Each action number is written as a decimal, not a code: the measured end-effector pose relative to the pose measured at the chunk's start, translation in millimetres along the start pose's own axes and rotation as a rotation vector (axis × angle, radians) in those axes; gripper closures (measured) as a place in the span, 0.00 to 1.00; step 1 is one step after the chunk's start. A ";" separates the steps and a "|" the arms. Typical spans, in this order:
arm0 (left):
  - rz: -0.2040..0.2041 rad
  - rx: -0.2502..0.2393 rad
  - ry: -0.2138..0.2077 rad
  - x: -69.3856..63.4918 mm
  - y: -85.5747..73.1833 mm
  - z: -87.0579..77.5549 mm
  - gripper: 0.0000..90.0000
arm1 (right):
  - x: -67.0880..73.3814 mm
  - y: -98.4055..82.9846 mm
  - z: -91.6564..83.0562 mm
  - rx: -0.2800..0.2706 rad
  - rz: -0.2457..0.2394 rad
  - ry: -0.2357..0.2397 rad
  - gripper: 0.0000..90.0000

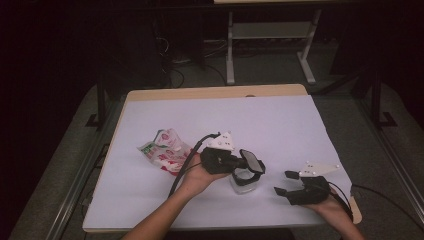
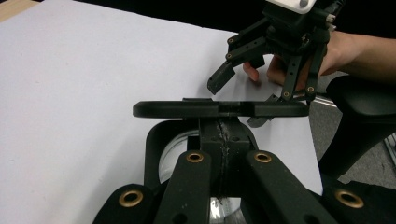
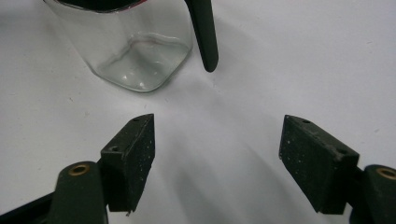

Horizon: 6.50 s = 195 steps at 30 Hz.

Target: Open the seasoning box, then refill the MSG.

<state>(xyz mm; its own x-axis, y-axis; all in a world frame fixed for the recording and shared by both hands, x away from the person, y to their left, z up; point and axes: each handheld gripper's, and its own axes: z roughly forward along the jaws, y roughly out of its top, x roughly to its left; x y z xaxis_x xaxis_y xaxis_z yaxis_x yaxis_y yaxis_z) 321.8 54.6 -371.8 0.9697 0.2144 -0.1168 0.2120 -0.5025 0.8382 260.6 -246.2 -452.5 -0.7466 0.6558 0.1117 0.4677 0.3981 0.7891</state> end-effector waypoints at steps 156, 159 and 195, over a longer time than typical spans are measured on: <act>-0.319 -0.070 0.369 4.1 -168.0 -193.0 0.51 | 1.9 3.2 5.2 0.000 0.009 0.008 0.30; -0.299 -0.072 0.369 13.0 -164.2 -192.3 0.48 | 2.4 3.1 6.6 0.003 0.004 0.013 0.30; -0.259 -0.170 0.362 52.5 -131.8 -161.2 0.97 | 1.5 4.1 10.3 0.018 0.010 0.018 0.30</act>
<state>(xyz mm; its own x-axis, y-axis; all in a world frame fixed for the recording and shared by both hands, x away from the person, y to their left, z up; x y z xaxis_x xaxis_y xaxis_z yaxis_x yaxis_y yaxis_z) 325.2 267.0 -402.5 0.7770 0.6074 -0.1654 0.3887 -0.2562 0.8850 266.3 -237.0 -455.3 -0.7502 0.6483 0.1301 0.4831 0.4032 0.7772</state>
